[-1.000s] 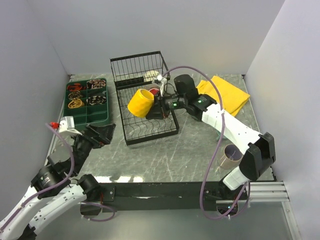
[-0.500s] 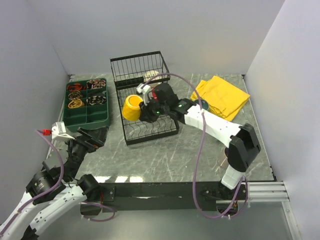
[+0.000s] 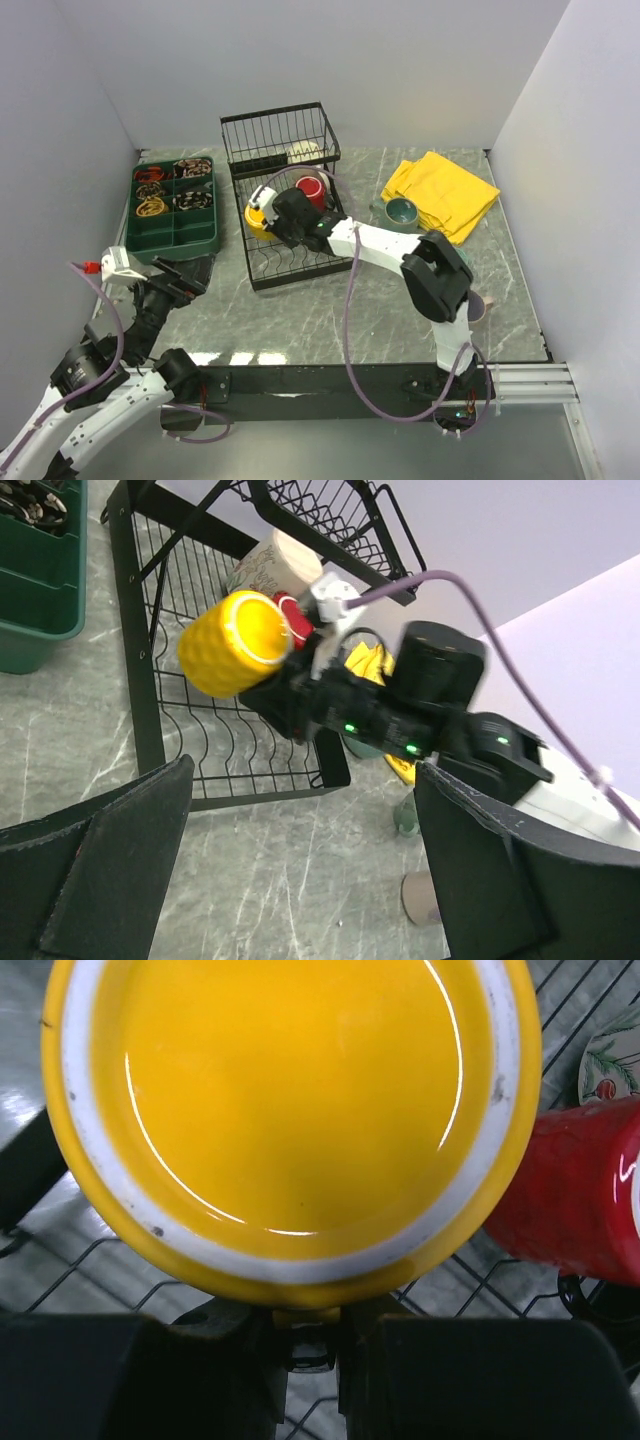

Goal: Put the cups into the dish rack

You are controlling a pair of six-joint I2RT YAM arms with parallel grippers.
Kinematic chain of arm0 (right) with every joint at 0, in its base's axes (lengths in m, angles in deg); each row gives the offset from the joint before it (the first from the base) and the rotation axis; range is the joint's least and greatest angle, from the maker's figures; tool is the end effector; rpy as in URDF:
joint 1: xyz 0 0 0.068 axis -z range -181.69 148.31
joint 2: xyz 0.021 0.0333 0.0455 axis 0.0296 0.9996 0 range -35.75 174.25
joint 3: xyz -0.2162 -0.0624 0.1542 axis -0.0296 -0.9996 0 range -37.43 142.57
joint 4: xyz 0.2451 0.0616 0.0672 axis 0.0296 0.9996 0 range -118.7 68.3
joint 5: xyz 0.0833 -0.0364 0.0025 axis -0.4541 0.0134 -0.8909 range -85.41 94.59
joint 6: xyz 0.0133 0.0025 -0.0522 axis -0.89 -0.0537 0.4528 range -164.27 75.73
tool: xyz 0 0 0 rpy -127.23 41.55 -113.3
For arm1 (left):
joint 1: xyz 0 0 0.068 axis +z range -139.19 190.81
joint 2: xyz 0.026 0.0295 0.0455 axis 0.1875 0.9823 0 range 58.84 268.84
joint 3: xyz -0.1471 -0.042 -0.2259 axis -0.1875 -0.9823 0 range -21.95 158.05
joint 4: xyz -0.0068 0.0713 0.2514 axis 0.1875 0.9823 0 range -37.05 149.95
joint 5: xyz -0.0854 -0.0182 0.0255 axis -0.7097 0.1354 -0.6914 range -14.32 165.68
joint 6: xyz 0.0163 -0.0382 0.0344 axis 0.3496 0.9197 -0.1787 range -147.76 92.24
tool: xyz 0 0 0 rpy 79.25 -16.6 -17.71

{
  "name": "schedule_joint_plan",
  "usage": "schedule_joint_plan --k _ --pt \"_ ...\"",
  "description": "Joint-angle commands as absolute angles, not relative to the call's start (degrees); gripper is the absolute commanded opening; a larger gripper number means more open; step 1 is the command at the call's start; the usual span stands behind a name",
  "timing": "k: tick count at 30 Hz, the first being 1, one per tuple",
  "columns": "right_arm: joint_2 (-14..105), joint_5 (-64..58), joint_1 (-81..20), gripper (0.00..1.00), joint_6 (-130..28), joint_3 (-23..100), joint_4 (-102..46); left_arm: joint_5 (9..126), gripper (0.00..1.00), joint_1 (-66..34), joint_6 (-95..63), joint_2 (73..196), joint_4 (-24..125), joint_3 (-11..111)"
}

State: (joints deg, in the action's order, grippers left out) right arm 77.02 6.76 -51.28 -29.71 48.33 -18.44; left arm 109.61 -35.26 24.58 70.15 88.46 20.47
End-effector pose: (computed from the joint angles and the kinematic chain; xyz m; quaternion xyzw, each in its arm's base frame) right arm 0.2959 0.3456 0.2328 -0.4685 0.7636 0.1174 0.4286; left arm 0.0442 -0.0173 0.3353 -0.2364 0.6899 -0.3521 0.5867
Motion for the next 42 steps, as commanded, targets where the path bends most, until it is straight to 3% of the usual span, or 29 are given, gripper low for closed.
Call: schedule_joint_plan --k 1,9,23,26,30,33,42 --pt "78.4 12.5 -51.4 0.00 -27.1 54.8 -25.9 110.3 0.96 -35.3 25.6 68.8 89.4 20.2" --pt "84.9 12.0 -51.4 0.00 -26.5 60.1 -24.0 110.2 0.96 -35.3 25.5 68.9 88.9 19.4" --pt "91.8 12.8 -50.8 0.13 -26.3 65.7 -20.7 109.8 0.96 -35.3 26.1 68.9 88.6 18.9" --pt "92.2 12.8 -50.6 0.26 -26.3 65.7 -20.8 109.7 0.96 -35.3 26.2 69.2 88.3 18.6" --pt "92.2 12.9 -50.4 0.55 -26.4 65.8 -20.8 109.4 0.96 -35.3 26.5 69.6 88.0 18.4" --pt "91.2 12.5 -50.2 0.68 -26.3 65.4 -20.3 109.3 0.96 -35.3 26.6 69.5 88.1 18.4" --pt "79.8 4.8 -50.1 0.81 -23.3 57.7 -16.3 109.2 0.96 -35.3 26.6 68.9 88.7 19.0"
